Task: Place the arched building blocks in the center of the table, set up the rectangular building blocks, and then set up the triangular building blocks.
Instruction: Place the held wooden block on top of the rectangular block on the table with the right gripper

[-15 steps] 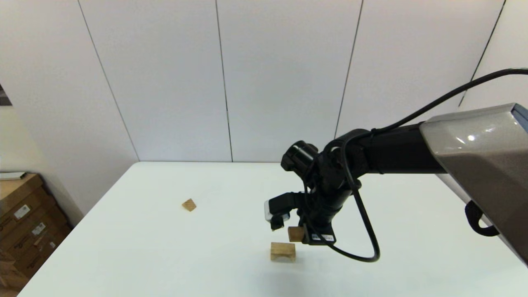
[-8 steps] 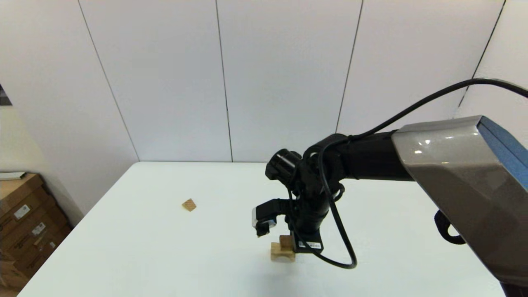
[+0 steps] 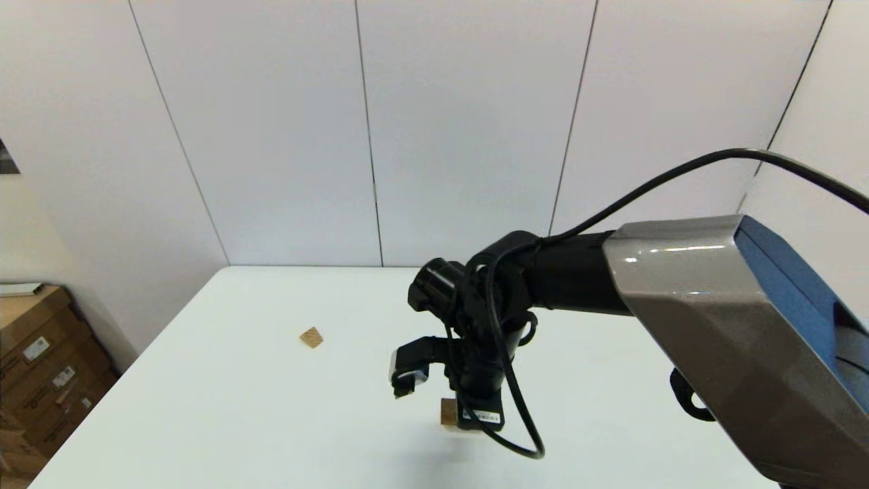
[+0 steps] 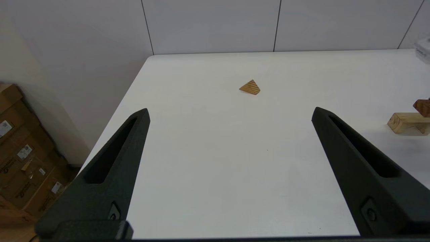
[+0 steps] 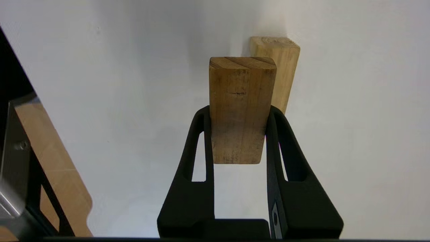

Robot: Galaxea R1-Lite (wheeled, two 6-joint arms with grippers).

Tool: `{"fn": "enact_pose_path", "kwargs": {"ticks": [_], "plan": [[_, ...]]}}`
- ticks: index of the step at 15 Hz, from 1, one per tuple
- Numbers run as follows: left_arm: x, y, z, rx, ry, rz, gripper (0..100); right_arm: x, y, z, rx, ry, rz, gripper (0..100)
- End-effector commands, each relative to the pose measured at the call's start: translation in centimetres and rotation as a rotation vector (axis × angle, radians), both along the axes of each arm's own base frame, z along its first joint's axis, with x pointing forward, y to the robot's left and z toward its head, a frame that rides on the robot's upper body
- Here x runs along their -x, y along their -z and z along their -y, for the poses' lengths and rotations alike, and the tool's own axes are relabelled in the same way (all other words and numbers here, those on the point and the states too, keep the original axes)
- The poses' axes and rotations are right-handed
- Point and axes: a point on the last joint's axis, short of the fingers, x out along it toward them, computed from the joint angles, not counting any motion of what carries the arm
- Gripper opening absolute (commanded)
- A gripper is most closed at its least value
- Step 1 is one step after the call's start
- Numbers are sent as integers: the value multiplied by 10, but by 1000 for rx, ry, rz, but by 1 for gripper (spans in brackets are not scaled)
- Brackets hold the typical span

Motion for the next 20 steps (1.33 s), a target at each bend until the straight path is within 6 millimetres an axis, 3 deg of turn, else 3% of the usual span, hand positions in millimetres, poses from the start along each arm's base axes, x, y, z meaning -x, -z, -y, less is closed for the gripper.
{"fn": "enact_pose_path", "kwargs": {"ticks": [1,5,20], "plan": [[0,0,0,0,0,-1,100,-8,14,-6,12,5,-8,0],[0,0,0,0,0,-1,100,-14,26,-2,44,33,-13,0],[0,0,0,0,0,-2,100,-20,23,2,35,50,5,0]]}}
